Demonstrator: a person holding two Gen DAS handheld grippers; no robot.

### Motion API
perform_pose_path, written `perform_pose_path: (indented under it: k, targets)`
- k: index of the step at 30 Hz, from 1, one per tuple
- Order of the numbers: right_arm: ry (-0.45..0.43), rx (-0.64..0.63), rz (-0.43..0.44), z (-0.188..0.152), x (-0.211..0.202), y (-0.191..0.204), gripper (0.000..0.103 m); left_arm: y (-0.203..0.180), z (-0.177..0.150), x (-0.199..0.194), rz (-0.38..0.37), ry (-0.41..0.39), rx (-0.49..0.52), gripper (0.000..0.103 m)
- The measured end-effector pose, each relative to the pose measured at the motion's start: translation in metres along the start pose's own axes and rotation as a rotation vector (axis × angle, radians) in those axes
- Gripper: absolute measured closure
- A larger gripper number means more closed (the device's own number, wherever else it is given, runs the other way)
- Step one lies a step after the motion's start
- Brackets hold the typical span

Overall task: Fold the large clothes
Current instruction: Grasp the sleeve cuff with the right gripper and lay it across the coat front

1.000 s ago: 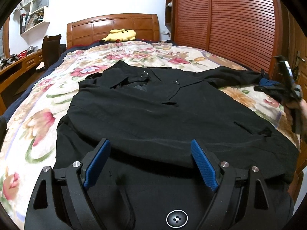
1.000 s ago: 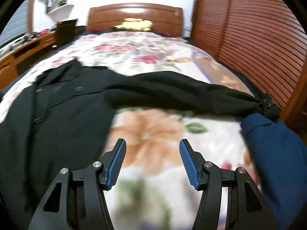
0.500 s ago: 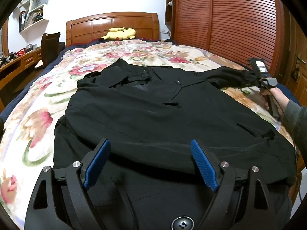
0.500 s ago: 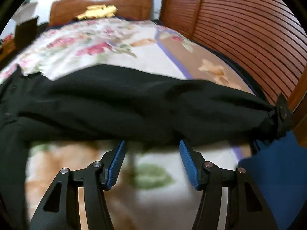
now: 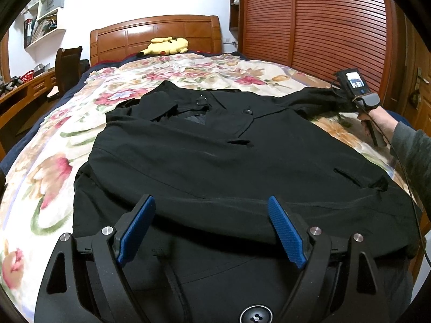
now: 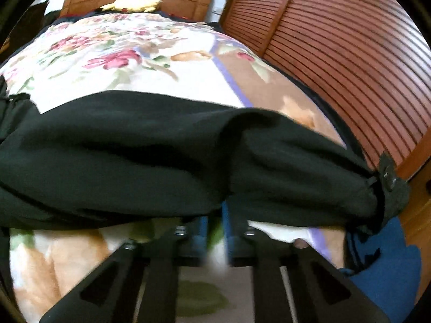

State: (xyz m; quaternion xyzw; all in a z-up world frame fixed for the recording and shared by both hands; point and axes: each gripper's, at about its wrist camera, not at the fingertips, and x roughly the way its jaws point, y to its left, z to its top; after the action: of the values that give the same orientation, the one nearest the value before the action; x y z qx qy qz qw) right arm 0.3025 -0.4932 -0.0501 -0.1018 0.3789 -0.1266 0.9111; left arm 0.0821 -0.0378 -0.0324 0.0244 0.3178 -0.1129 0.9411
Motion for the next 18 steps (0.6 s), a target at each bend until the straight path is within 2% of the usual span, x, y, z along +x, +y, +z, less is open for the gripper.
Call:
perform_pose_path:
  k: [3,8,12,15,18]
  targets:
    - [-0.077,-0.017,0.014,0.005,-0.028,0.003,0.101,0.0,-0.001,-0.001,0.002,-0.005,0.001,0.017]
    - [-0.276,-0.028,0.076,0.017,-0.1,0.013,0.101,0.002,-0.001,-0.003,0.002,-0.016,-0.006,0.017]
    - [-0.422,-0.076,0.194,0.01,-0.166,0.035,0.101,0.004,-0.001,-0.005,0.0,-0.025,-0.016,0.017]
    - [-0.462,-0.144,0.282,-0.007,-0.201,0.062,0.101,0.005,-0.002,-0.007,0.0,-0.029,-0.027,0.017]
    - [-0.461,-0.217,0.372,-0.034,-0.223,0.091,0.101,0.007,-0.002,-0.01,0.0,-0.036,-0.038,0.017]
